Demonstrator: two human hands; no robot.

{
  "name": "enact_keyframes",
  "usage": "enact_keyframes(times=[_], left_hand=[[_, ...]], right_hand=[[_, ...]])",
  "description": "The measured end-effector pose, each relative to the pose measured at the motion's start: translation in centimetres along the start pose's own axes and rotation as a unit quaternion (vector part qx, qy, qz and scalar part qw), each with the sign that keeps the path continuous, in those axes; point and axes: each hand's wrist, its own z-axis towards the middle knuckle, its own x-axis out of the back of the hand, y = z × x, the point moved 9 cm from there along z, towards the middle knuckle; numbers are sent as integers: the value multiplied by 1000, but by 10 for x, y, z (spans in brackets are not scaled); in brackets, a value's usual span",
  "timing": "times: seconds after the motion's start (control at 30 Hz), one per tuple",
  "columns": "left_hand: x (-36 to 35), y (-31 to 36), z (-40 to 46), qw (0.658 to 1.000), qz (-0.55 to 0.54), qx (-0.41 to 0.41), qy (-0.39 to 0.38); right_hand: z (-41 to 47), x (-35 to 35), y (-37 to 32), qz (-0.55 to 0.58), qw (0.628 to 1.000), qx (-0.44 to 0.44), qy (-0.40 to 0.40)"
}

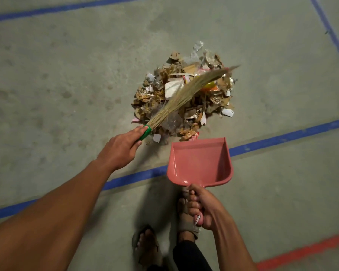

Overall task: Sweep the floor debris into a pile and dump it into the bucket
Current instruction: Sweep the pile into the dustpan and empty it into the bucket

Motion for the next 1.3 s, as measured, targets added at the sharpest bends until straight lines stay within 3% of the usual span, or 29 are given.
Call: enact_keyframes(times=[0.5,0.93,1.3], left_hand=[[15,10,77,992,-27,91,82],[-57,-36,127,970,-58,208,111],[-77,-37,138,978,-71,176,93]], right_hand=[[58,20,-20,21,990,-137,-33],[145,61,-18,64,981,-182,-35],[129,62,-14,61,980,-167,-83]])
